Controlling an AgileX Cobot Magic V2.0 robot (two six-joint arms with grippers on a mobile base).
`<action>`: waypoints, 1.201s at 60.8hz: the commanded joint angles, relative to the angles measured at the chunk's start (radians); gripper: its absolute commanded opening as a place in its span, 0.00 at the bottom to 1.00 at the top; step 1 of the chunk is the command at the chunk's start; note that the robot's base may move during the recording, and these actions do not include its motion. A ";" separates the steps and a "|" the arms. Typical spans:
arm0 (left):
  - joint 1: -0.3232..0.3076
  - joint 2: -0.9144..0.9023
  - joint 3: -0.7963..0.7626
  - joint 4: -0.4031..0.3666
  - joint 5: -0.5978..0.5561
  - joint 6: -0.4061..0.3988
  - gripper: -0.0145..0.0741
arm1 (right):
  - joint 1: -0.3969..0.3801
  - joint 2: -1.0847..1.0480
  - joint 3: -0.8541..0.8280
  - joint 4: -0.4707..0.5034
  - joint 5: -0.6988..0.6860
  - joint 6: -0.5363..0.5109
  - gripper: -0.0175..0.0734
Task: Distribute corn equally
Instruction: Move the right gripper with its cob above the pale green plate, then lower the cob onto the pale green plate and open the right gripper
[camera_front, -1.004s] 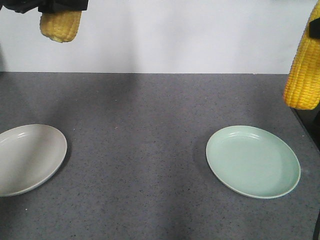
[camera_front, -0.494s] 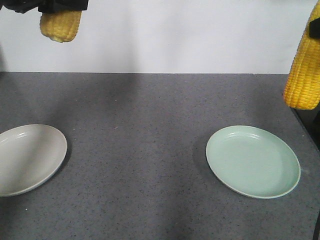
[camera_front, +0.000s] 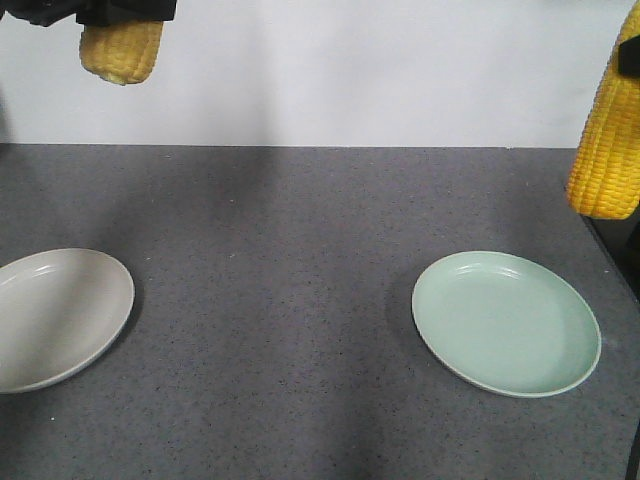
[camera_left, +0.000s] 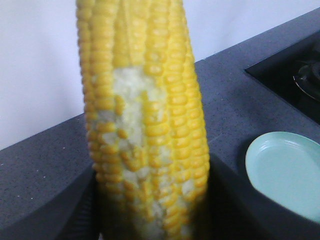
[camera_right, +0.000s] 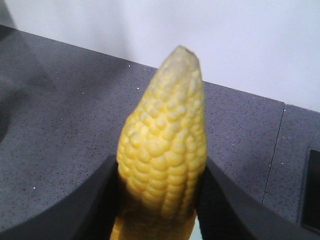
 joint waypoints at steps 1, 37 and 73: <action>-0.002 -0.037 -0.030 -0.032 -0.060 -0.007 0.31 | -0.004 -0.021 -0.022 0.042 -0.052 -0.006 0.46; -0.002 -0.037 -0.030 -0.032 -0.060 -0.007 0.31 | -0.004 -0.021 -0.022 0.042 -0.052 -0.006 0.46; -0.002 -0.037 -0.030 -0.033 -0.060 -0.007 0.31 | -0.004 0.090 -0.022 0.033 0.154 0.052 0.46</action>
